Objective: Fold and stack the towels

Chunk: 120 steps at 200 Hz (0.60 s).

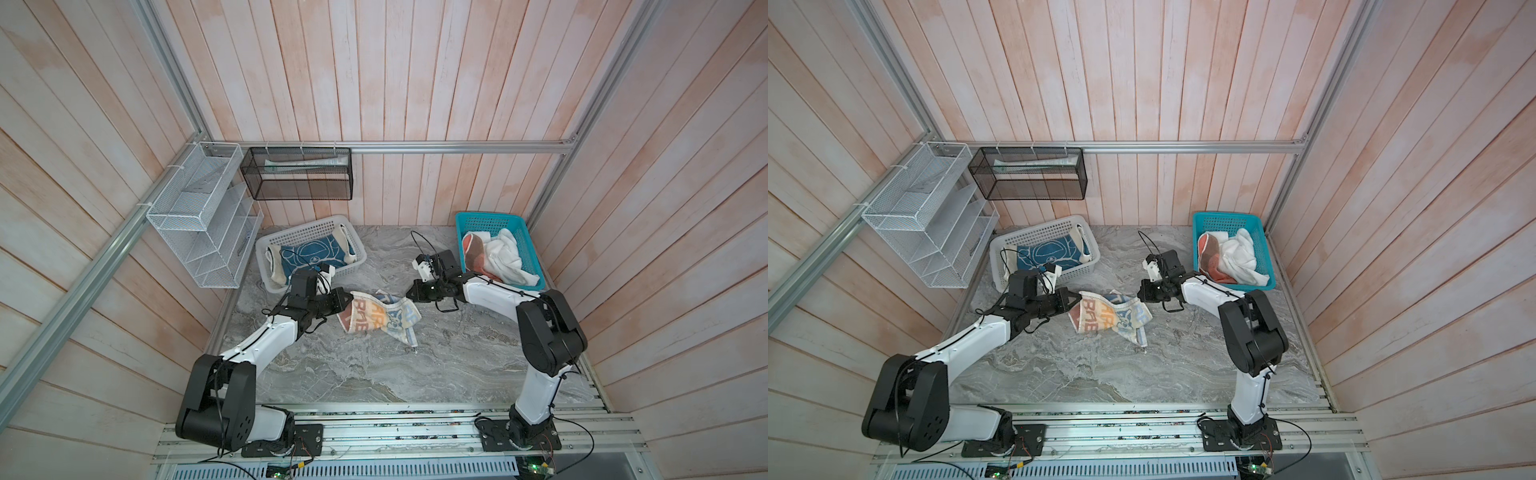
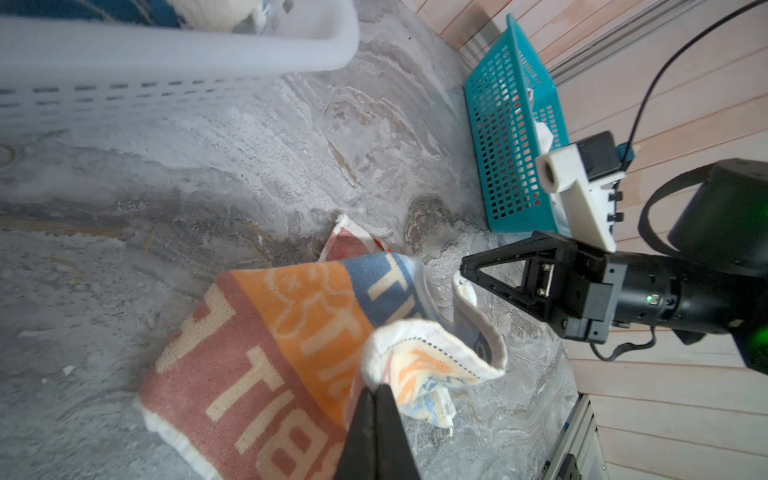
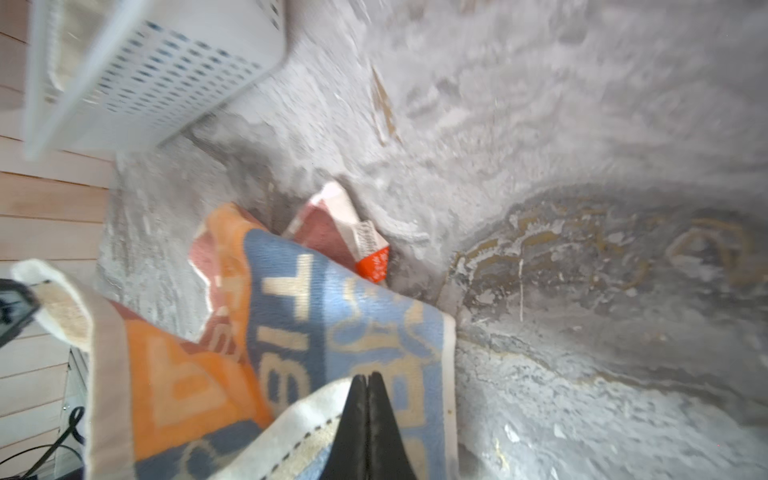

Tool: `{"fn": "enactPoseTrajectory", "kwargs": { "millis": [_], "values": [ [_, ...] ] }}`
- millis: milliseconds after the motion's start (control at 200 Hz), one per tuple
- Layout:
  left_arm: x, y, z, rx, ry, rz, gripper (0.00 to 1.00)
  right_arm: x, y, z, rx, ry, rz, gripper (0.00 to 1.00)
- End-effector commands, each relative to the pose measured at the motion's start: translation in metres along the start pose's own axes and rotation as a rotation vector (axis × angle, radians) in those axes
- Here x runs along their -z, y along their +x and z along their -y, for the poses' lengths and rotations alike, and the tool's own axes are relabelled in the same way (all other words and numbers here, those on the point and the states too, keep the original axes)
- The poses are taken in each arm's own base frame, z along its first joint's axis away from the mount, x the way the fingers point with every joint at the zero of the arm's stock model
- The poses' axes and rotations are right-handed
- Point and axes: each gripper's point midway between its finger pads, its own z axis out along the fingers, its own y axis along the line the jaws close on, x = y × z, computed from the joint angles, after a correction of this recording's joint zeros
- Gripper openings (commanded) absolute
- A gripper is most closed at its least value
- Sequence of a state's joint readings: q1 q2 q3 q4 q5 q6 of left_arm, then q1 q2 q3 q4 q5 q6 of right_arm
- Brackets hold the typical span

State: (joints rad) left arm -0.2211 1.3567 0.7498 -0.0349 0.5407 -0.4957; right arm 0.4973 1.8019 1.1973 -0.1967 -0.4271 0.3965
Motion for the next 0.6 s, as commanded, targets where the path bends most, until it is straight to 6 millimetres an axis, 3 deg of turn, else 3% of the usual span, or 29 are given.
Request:
{"fn": "enactPoseTrajectory", "kwargs": {
  "millis": [0,150,240,315,435,510,595],
  "values": [
    [0.018,-0.003,0.016,-0.077,0.006,0.027,0.00,0.029,-0.005,-0.014,0.018,0.015,0.070,0.00],
    [0.037,-0.010,0.038,-0.120,0.026,0.063,0.00,0.059,-0.006,-0.027,0.044,0.029,0.132,0.00],
    [0.039,-0.004,0.034,-0.111,0.006,0.051,0.00,0.071,0.003,-0.032,0.074,0.047,0.152,0.00],
    [0.032,0.013,0.020,-0.075,-0.013,0.005,0.00,0.069,0.026,-0.029,0.091,0.022,0.126,0.00],
    [0.019,0.054,-0.013,0.030,-0.073,-0.083,0.00,0.050,0.083,-0.013,0.100,-0.008,0.017,0.00],
    [0.014,0.075,-0.027,0.076,-0.080,-0.116,0.00,0.042,0.113,-0.002,0.111,0.012,-0.057,0.26],
    [0.011,0.089,-0.036,0.114,-0.089,-0.127,0.00,0.042,0.122,0.004,0.123,0.026,-0.061,0.38]
  ]
}}
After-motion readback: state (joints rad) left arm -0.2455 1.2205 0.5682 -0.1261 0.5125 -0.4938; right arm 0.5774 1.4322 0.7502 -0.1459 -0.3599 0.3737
